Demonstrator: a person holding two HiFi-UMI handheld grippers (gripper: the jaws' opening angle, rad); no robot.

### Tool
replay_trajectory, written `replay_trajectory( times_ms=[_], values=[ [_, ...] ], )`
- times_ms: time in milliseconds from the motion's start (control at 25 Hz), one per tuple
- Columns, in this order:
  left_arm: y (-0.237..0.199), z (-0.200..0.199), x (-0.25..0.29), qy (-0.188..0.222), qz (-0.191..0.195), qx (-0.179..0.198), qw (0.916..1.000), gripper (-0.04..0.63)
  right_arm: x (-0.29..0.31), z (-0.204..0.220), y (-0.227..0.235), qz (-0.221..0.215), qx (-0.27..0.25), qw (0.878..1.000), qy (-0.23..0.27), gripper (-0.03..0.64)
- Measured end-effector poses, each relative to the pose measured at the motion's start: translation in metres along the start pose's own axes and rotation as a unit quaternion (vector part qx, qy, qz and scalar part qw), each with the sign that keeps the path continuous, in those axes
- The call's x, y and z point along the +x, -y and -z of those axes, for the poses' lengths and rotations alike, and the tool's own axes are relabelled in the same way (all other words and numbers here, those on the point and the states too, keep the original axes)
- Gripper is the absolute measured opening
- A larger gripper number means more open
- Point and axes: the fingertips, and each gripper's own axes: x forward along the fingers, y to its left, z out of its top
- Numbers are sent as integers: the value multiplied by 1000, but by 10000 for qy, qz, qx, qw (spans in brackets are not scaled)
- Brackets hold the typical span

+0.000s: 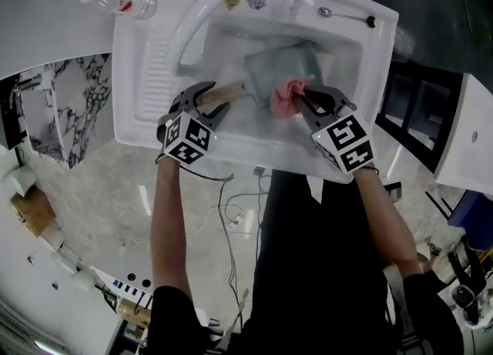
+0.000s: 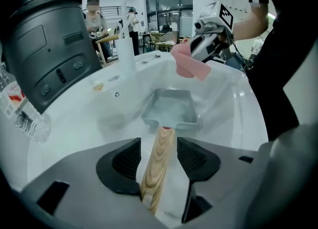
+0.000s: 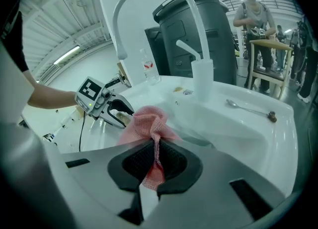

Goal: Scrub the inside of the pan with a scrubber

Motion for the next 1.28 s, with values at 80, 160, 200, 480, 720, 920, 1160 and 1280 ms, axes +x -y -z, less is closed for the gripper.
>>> replay_trajectory(
  times_ms=[80, 160, 200, 480, 720, 920, 1160, 1280],
  values=[
    [1, 3, 7, -68, 92, 80, 9999, 239, 12, 7, 2, 5, -36, 9999, -95, 41],
    [1, 2, 10, -18, 130, 84, 9999, 218, 24, 13, 3, -26, -50, 9998, -201, 41],
    [0, 2, 11, -7, 136, 99, 9999, 197, 29, 16, 3, -47, -58, 9997, -251, 41],
    [1, 5, 14, -207, 236, 435, 9986, 143, 77, 36, 1, -173, -356, 9971, -654, 41],
    [5, 6, 16, -299, 326, 588, 9973, 124, 109, 59, -7, -304, -844, 9890, -1180, 41],
    [5, 7, 17, -325, 459, 508, 9971, 124, 125, 73, -13, -406, -1070, 9825, -1467, 41],
    [5, 6, 16, -288, 374, 624, 9969, 123, 145, 83, -23, -509, -1431, 9749, -1630, 41],
    [7, 6, 17, -272, 313, 696, 9967, 120, 155, 80, -29, -554, -1742, 9709, -1546, 41]
  ],
)
